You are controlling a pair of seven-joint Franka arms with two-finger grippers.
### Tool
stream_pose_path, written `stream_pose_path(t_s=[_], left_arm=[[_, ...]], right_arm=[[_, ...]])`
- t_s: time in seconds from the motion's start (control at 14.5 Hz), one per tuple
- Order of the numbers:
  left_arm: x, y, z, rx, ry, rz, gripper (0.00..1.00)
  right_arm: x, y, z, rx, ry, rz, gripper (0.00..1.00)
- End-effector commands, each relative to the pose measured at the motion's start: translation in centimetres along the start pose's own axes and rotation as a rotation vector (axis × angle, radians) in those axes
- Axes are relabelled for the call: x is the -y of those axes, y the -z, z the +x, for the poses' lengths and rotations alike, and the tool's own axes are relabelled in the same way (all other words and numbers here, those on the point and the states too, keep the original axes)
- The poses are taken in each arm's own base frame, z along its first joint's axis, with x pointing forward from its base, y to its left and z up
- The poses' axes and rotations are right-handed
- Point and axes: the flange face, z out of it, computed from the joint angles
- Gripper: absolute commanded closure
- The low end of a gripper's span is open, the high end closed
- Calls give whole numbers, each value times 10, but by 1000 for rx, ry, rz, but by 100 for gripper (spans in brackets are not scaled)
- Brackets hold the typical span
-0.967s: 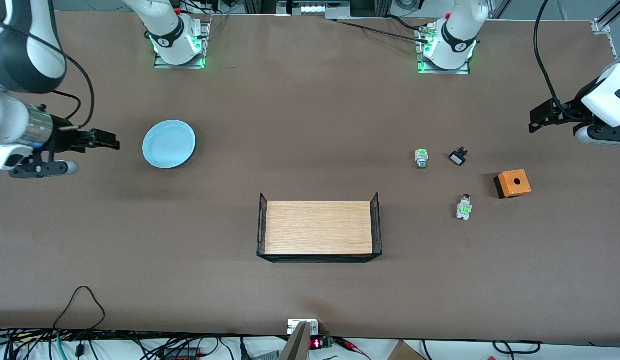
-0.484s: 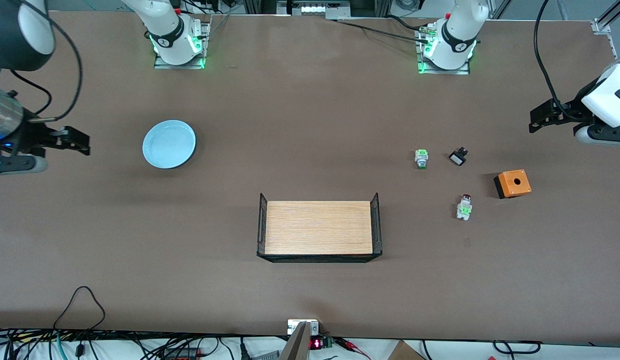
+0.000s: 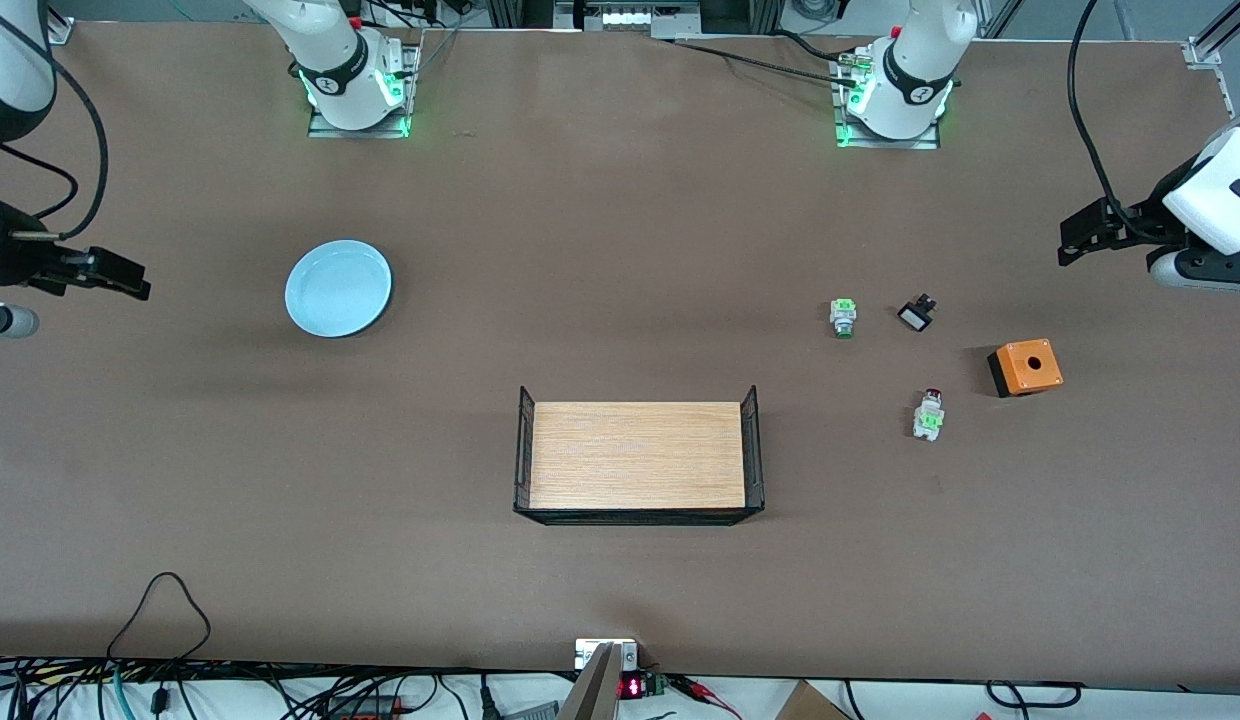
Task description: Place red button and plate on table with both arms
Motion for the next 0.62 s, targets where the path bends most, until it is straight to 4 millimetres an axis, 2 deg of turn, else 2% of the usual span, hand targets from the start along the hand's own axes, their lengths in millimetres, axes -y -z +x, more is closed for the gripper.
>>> stream_pose_path(t_s=[0.0, 0.55], left_arm=[[2, 5, 5, -3, 6, 8, 0], [2, 5, 5, -2, 5, 8, 0]], right_arm=[[4, 1, -23, -21, -21, 19, 0], [6, 8, -17, -34, -19, 5, 0]])
